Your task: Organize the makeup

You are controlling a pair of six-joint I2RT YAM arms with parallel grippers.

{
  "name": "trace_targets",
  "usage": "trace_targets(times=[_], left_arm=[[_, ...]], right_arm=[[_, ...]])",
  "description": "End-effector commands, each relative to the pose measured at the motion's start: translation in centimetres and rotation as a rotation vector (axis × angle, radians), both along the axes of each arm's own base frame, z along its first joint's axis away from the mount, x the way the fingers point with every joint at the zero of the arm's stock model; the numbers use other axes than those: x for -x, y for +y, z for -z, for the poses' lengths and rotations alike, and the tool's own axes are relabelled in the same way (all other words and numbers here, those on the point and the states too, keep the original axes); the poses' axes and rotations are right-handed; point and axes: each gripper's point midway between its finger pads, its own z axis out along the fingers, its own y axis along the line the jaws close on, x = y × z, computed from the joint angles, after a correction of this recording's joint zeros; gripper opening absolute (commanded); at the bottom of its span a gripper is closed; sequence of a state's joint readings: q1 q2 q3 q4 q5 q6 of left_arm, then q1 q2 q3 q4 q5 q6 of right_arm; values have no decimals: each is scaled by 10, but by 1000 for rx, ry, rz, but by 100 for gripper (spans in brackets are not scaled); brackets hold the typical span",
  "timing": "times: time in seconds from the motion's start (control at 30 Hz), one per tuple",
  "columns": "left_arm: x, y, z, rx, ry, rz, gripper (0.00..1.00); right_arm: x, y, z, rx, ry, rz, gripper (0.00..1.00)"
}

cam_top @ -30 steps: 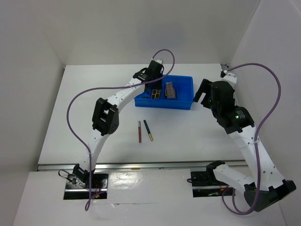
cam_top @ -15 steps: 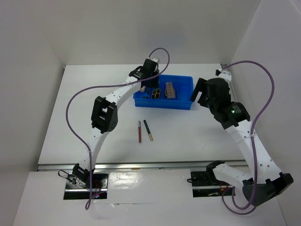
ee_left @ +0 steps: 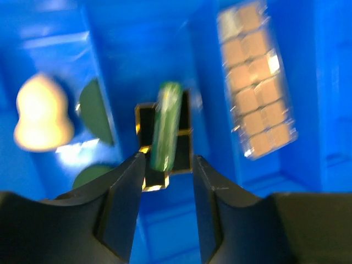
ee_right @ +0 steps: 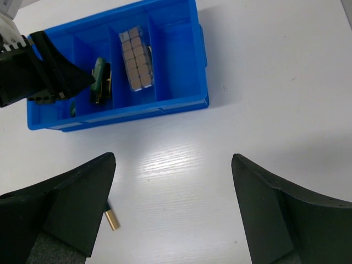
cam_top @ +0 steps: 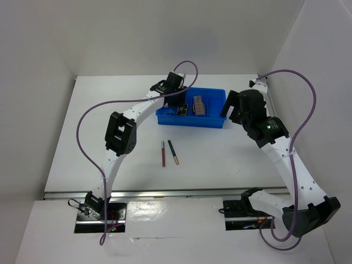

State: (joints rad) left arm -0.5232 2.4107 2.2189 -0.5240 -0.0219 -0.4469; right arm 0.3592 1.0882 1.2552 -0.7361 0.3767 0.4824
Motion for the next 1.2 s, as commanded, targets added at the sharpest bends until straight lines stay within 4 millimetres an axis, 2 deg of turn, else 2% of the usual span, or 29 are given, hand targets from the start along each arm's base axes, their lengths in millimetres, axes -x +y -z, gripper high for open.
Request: trace_targets(times=[0.0,0.1,0.13,0.2,0.23,0.27,0.3,0.33,0.37,0.4,0.43,0.47,0.5,0.53,0.57,0.6,0.63,0.67,0.7,0.73,0.77,0.83,0.87,0.93,1.03,1.07,1.17], left_arm=[[7,14,-44,-15,-56,-24,52],[33,25,-58,-53,-43,-46,43],[48,42,-67,-73,-40,-87,40],[69,53,-76,-65,-40,-131,38],[91,66,-52,-96,17,-136,38],[105,68,-54,-99,8,-137,38],[118,74,-78,-64,-40,-154,40],[135,92,-56,-116,-2,-187,40],[147,94,-53,-115,10,-186,40],[155,99,-64,-91,-4,-198,37],[170,103,-49,-100,38,-179,37],[179,109,-45,-113,54,-179,36],[185,116,-43,-124,61,-194,36],[196,122,-46,-115,66,-207,36],[198,130,-49,-112,66,-234,36],[202,139,-51,-108,74,-258,36],[206,142,-53,-84,81,-263,36],[206,147,-71,-51,41,-275,36],[209,146,-75,-37,31,-258,36],[211,145,-81,-29,17,-243,36],[210,152,-84,-33,12,-261,36],[207,166,-95,-53,-2,-294,36],[208,169,-96,-65,-1,-303,36],[208,178,-97,-91,1,-329,36],[210,185,-107,-79,-27,-347,36],[209,188,-102,-82,-23,-356,36],[212,191,-101,-62,-28,-366,36]], right_arm=[[-2,0,-5,-33,-50,12,94],[2,-3,2,-29,-33,24,95],[3,-4,4,-26,-25,24,95],[4,-4,9,-22,-15,24,95],[5,-4,15,-17,-1,25,95],[4,-2,13,-25,-9,17,95],[5,0,19,-26,7,7,95],[5,9,24,-44,13,-32,95],[3,16,19,-68,-4,-58,93],[4,28,22,-74,0,-122,90],[6,39,27,-77,20,-176,88],[7,55,30,-93,31,-232,85],[12,85,36,-106,52,-319,81],[17,102,45,-119,76,-353,81],[22,121,53,-128,88,-395,81],[25,138,70,-113,127,-425,80],[41,167,78,-99,143,-503,75],[44,180,107,-49,204,-506,72],[48,192,116,-23,221,-518,69],[66,209,129,7,251,-552,65],[65,217,134,31,245,-553,59],[69,232,163,47,290,-576,57],[72,232,168,46,306,-586,57],[67,239,177,28,295,-599,68],[64,242,200,47,331,-609,68],[65,245,212,58,354,-624,68],[59,249,224,66,358,-635,68]])
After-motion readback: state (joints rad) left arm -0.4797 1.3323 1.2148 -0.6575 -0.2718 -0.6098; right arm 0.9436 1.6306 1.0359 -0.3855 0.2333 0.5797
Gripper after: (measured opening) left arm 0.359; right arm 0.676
